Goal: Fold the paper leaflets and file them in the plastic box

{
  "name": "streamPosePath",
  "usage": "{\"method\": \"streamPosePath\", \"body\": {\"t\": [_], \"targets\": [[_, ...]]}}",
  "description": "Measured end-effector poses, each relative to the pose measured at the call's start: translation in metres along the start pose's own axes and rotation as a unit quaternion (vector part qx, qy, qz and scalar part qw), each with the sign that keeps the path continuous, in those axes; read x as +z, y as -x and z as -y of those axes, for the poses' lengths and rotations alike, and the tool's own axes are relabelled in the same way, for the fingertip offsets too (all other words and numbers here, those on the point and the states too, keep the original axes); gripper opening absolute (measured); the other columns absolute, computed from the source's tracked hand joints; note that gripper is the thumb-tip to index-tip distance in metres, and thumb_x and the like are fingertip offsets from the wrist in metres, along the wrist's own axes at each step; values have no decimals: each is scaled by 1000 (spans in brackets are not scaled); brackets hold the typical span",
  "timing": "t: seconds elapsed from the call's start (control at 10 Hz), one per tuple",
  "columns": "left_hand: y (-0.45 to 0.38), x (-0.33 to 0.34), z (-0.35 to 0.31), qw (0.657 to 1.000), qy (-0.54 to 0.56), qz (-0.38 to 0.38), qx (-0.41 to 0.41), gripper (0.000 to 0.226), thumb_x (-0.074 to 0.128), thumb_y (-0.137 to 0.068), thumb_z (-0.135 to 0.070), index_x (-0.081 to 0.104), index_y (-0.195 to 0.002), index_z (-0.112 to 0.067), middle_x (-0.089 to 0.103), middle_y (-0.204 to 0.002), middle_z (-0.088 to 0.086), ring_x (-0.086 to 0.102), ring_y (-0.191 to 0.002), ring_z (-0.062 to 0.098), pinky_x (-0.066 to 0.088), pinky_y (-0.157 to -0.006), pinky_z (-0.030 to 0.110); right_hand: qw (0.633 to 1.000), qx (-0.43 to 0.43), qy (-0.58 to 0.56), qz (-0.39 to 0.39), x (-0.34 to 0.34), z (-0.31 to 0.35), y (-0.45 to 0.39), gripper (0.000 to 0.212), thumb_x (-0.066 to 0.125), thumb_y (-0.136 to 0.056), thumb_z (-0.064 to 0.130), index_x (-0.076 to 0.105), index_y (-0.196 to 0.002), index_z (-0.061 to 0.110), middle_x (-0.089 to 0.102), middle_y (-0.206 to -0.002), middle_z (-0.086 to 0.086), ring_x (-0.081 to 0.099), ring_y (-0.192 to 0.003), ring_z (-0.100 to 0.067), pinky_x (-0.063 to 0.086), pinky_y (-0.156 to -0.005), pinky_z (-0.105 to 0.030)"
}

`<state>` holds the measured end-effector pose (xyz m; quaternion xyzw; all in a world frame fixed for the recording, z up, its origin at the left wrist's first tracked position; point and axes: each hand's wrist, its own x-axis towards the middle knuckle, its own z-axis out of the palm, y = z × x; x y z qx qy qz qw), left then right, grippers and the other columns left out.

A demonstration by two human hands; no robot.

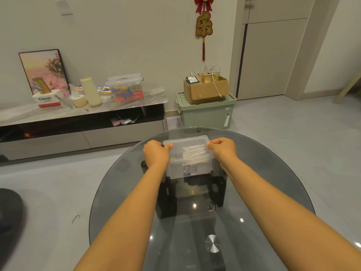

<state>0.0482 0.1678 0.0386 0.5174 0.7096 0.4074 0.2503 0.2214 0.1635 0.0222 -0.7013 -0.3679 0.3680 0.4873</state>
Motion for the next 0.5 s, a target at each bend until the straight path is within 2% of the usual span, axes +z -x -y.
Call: {"method": "streamPosePath", "body": {"t": [0.1,0.2,0.3,0.4,0.5], "targets": [[-14,6,0,1000,16,-3,10,31,68,-86,-24,65,-80,7,54,-70,16,58,-77,35,43,-62,30,1000,-22,-14,3,6,2,-13,3,65,-87,16,62,-87,14,62,-99,-3,58,-101,-24,47,-95,-40],[-43,19,1,1000,5,-14,17,34,67,-87,-24,60,-67,3,47,-62,13,46,-59,25,42,-57,23,999,-30,-11,16,20,8,-41,4,64,-87,18,62,-87,15,63,-100,-3,58,-102,-24,47,-96,-40],[-73,32,1,1000,17,-24,3,39,67,-87,-26,49,-58,-7,39,-58,0,33,-49,9,30,-48,16,999,-39,-9,28,29,17,-70,10,62,-89,19,63,-94,10,59,-98,-2,55,-97,-20,45,-90,-32],[-91,39,0,999,23,-27,-3,30,68,-86,-29,61,-74,-2,51,-71,5,45,-59,13,35,-54,19,998,-30,21,42,40,24,-90,22,58,-91,18,62,-107,4,60,-107,-5,54,-99,-20,41,-84,-27],[-90,33,-6,999,28,-8,-32,24,68,-86,-28,60,-88,-5,57,-95,10,49,-81,20,39,-71,27,996,-8,77,47,43,31,-85,23,55,-93,18,61,-109,3,60,-116,-8,55,-109,-25,40,-88,-30]]}}
